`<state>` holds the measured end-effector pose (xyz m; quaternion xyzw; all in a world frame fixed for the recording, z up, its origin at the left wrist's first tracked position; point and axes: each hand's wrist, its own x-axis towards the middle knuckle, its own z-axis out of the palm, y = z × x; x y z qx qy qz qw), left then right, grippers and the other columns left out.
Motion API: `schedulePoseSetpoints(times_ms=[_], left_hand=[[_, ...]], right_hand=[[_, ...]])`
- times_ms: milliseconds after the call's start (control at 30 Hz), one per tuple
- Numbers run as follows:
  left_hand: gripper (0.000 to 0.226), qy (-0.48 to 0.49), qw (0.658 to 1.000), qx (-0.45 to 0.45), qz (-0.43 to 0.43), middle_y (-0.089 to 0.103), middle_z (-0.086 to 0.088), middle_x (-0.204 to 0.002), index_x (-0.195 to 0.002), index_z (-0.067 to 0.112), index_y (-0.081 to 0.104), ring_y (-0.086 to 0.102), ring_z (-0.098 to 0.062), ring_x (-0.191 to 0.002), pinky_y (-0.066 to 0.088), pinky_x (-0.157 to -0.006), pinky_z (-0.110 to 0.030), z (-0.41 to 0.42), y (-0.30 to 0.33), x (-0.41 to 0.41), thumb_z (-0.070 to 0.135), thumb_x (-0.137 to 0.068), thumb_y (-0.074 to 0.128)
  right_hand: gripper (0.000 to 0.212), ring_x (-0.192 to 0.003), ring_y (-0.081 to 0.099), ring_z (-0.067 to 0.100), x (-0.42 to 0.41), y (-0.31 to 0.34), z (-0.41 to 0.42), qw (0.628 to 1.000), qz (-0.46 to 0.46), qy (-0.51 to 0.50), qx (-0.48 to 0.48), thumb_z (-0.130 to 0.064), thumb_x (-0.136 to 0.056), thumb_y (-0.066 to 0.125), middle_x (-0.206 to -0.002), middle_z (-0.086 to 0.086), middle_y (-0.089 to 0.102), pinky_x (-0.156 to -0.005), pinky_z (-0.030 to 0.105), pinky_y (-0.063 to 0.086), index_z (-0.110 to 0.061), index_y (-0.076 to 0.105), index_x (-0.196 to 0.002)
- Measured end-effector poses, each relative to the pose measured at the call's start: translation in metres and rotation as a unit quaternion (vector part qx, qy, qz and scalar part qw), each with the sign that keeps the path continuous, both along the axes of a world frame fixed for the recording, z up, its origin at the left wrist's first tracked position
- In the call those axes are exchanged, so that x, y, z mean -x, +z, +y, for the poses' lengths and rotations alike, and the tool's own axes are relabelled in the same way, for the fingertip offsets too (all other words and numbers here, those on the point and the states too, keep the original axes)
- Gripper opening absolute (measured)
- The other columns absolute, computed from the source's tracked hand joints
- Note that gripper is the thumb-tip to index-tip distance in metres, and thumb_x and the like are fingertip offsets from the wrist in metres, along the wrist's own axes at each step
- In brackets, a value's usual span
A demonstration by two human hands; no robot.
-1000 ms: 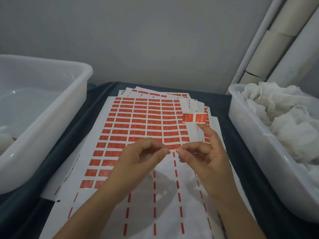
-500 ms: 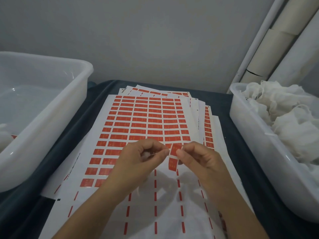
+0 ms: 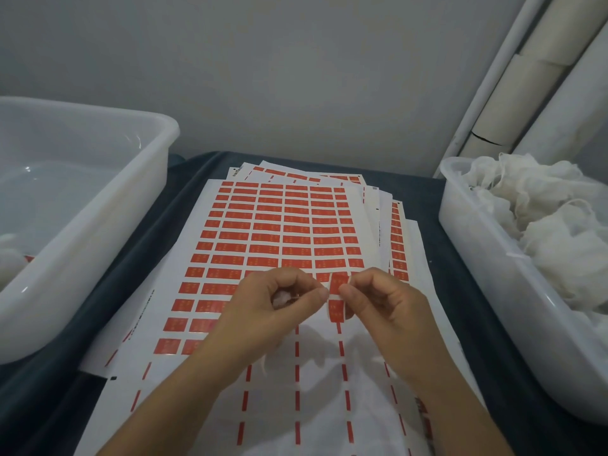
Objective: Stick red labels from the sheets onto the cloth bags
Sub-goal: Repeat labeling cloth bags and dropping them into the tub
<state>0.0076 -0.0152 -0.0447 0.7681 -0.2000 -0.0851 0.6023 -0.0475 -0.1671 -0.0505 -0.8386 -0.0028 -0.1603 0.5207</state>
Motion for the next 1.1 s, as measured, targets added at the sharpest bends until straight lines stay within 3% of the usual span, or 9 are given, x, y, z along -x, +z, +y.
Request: schedulePoseSetpoints(times_ms=[167, 367, 500, 600, 767, 967, 1100], left_hand=[[0.019, -0.004, 0.999, -0.026, -0.031, 0.061, 0.031, -0.065, -0.064, 0.033, 0.062, 0.056, 0.014, -0.075, 0.039, -0.057, 0.003, -0.001, 0.000, 0.001, 0.022, -0.077, 0.071], [0.020, -0.003, 0.999, -0.027, -0.044, 0.062, 0.029, -0.068, -0.064, 0.031, 0.062, 0.056, 0.012, -0.077, 0.039, -0.058, 0.003, 0.000, 0.000, 0.001, 0.019, -0.078, 0.069], [0.016, 0.029, 0.999, 0.011, 0.023, 0.065, 0.021, -0.066, -0.062, 0.028, 0.065, 0.059, 0.008, -0.072, 0.043, -0.052, -0.003, 0.001, 0.001, -0.001, 0.022, -0.076, 0.070], [0.015, 0.041, 0.991, 0.063, 0.107, 0.065, 0.016, -0.061, -0.060, 0.024, 0.069, 0.059, 0.006, -0.060, 0.042, -0.052, -0.008, 0.003, 0.004, -0.003, 0.039, -0.062, 0.067], [0.029, 0.024, 0.986, 0.084, 0.140, 0.062, 0.012, -0.056, -0.063, 0.026, 0.071, 0.055, 0.003, -0.051, 0.041, -0.048, -0.007, 0.002, 0.005, 0.000, 0.050, -0.047, 0.063], [0.020, 0.019, 0.988, 0.077, 0.133, 0.063, 0.014, -0.058, -0.061, 0.027, 0.070, 0.057, 0.005, -0.056, 0.042, -0.050, -0.008, 0.000, 0.004, 0.000, 0.044, -0.053, 0.064], [0.013, 0.015, 0.990, 0.068, 0.120, 0.064, 0.014, -0.059, -0.058, 0.031, 0.069, 0.059, 0.006, -0.060, 0.041, -0.061, -0.016, 0.000, 0.004, 0.001, 0.042, -0.055, 0.064]], right_hand=[[0.006, -0.083, 0.062, -0.006, 0.000, -0.002, 0.001, 1.000, -0.008, -0.003, 0.010, -0.041, -0.073, 0.054, -0.073, -0.031, 0.063, -0.069, 0.000, 0.043, -0.036, 0.057, -0.076], [0.011, -0.080, 0.065, -0.001, 0.002, 0.002, -0.001, 0.999, -0.005, 0.009, -0.035, -0.041, -0.072, 0.056, -0.081, -0.022, 0.068, -0.068, 0.003, 0.046, -0.034, 0.062, -0.080], [0.027, -0.084, 0.065, -0.004, -0.001, 0.004, 0.001, 0.998, 0.000, -0.027, -0.060, -0.047, -0.073, 0.052, -0.086, -0.031, 0.067, -0.069, 0.003, 0.046, -0.038, 0.059, -0.097], [0.043, -0.090, 0.064, -0.004, -0.004, 0.008, -0.006, 0.991, 0.002, -0.087, -0.105, -0.052, -0.069, 0.053, -0.093, -0.034, 0.064, -0.072, 0.007, 0.050, -0.044, 0.051, -0.111], [0.027, -0.083, 0.063, -0.005, -0.002, 0.011, 0.002, 0.992, 0.052, -0.008, -0.119, -0.044, -0.063, 0.059, -0.088, -0.030, 0.066, -0.062, 0.002, 0.045, -0.036, 0.062, -0.089], [0.019, -0.072, 0.065, 0.001, 0.000, 0.008, 0.000, 0.990, 0.068, 0.006, -0.120, -0.038, -0.062, 0.062, -0.079, -0.026, 0.069, -0.056, 0.004, 0.046, -0.034, 0.065, -0.080], [0.018, -0.070, 0.064, 0.000, 0.000, 0.008, -0.003, 0.992, 0.063, -0.009, -0.112, -0.039, -0.063, 0.061, -0.072, -0.026, 0.068, -0.055, 0.002, 0.044, -0.031, 0.065, -0.078]])
